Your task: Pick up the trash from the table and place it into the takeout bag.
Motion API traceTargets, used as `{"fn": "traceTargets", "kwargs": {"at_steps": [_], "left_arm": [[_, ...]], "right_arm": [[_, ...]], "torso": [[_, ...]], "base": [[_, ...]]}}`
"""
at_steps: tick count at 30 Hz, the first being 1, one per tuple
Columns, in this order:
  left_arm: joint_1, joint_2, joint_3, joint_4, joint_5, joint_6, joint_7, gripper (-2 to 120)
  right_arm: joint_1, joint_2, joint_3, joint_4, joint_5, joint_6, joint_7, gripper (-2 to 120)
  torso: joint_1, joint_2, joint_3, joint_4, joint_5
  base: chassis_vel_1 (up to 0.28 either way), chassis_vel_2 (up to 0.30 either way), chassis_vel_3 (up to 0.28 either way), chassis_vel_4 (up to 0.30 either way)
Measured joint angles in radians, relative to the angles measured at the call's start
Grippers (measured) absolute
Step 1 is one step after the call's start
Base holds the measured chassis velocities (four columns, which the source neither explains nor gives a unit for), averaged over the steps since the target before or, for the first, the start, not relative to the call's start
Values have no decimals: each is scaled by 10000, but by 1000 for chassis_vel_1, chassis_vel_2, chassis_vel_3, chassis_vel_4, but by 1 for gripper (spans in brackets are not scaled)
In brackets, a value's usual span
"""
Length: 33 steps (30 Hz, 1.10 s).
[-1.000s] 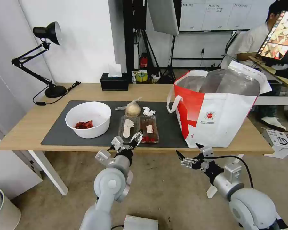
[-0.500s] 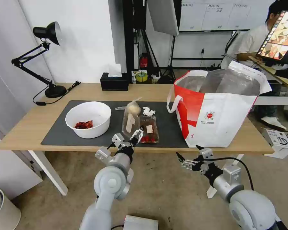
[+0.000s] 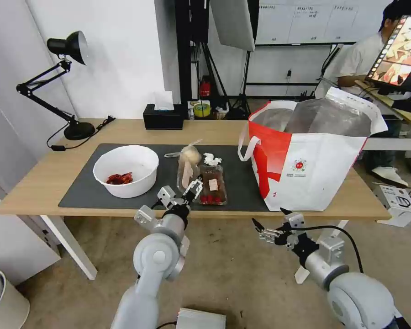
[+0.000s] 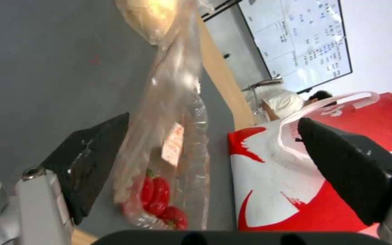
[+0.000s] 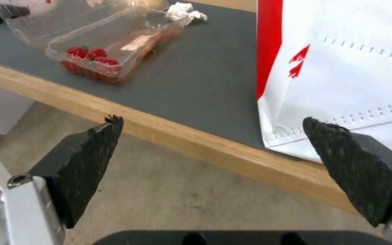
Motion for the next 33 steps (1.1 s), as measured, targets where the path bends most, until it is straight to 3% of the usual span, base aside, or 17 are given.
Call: {"fn": "traceTargets", "kwargs": {"at_steps": [16, 23, 33], "left_arm": [[-300, -4, 286, 33, -39, -115, 0, 100], [-410, -170, 787, 23, -124, -26, 0, 100], [-596, -332, 1230, 286, 461, 160, 35, 100]], "right_arm": [[-151, 7, 267, 98, 0, 34, -4, 100], [-330, -11, 513, 238, 22, 36, -5, 100], [-785, 51, 888, 564, 59, 69, -53, 100]], "torso": [[0, 0, 0, 0, 0], [0, 0, 0, 0, 1], [0, 0, 0, -1, 1]], "base": [[0, 0, 0, 0], [0, 0, 0, 0], [0, 0, 0, 0]]}}
